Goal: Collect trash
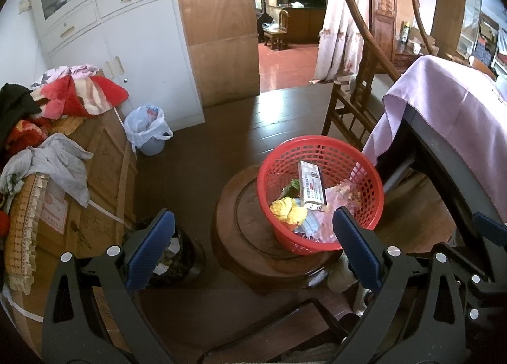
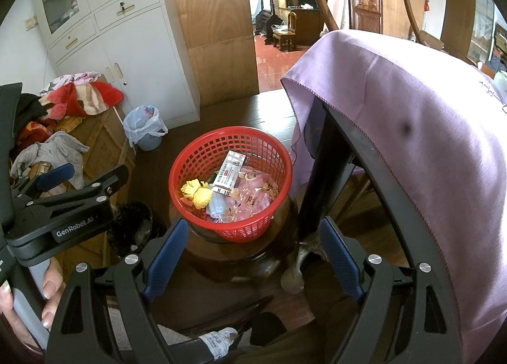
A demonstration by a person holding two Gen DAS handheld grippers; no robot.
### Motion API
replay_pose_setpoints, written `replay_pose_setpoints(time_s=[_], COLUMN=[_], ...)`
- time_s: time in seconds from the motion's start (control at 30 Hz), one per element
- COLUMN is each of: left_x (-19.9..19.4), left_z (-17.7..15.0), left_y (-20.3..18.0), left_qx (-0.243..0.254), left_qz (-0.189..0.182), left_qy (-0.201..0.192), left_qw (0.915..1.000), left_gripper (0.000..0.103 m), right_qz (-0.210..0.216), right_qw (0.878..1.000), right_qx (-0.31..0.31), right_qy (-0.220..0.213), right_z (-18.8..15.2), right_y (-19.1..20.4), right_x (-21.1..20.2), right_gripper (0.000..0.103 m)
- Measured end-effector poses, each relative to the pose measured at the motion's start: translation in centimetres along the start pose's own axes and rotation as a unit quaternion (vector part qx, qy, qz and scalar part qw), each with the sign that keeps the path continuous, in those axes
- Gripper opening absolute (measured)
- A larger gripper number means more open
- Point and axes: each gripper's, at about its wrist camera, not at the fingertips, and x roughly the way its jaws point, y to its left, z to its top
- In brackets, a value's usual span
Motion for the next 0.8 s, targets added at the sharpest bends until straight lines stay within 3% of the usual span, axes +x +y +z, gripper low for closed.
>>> replay_pose_setpoints(time_s=[0.8], left_x=[0.04], left_z=[0.01], left_y=[-0.1], left_qx=[0.0], left_qz=[0.0], left_qy=[0.002], left_qw=[1.0], left_gripper=[0.096], right_qz=[0.002], right_qw=[1.0], right_qx=[0.001], right_qy=[0.001], right_z=[-0.2], right_y=[0.03], right_x=[-0.02], right_gripper=[0.084])
